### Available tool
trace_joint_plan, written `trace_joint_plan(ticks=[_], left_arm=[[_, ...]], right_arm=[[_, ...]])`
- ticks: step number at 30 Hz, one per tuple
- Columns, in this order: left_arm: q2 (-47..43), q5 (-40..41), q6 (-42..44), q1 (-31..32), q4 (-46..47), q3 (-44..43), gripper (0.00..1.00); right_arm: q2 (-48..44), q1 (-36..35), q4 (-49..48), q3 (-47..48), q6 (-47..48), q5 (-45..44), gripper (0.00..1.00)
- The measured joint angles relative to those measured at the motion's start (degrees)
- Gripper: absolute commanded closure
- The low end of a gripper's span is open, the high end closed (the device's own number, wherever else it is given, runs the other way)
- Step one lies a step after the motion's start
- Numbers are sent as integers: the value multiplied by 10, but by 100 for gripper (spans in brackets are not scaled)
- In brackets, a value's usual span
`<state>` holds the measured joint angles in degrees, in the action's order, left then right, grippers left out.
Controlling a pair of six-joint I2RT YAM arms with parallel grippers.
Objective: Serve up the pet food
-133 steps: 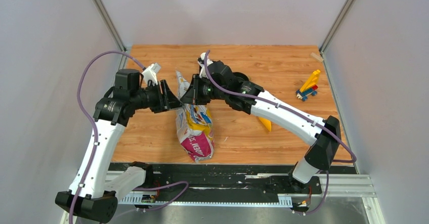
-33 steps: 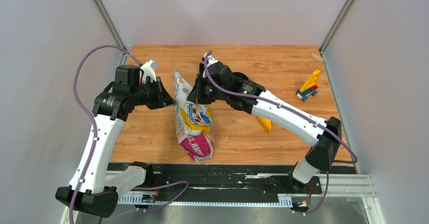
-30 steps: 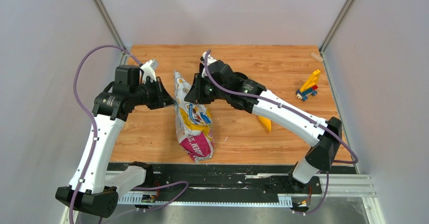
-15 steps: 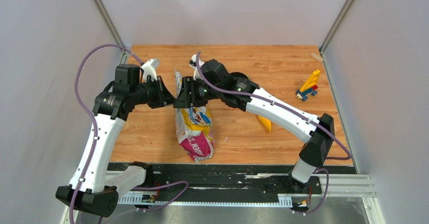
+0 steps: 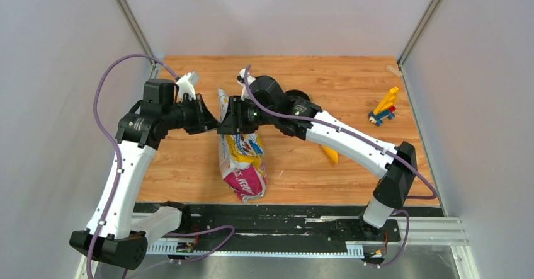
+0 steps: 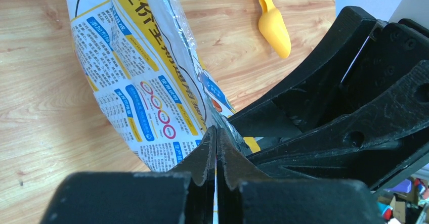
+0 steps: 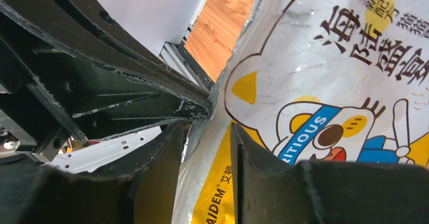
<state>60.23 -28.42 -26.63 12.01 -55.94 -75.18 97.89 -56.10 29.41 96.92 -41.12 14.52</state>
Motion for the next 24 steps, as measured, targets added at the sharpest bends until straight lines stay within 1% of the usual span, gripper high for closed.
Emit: trace_joint_plan(ticks=[6,9,17,24], left_arm=[[0,-1,0,0,0,0,100],[0,-1,0,0,0,0,100],[0,-5,0,0,0,0,100],[0,-7,0,-1,0,0,100]], right_arm=[[-31,7,-29,-49,-31,-10,61],[-43,13,-37,-62,-39,-12,63],[-41,16,-45,-61,-41,1,68],[-17,15,-39,-40,-36,14,72]])
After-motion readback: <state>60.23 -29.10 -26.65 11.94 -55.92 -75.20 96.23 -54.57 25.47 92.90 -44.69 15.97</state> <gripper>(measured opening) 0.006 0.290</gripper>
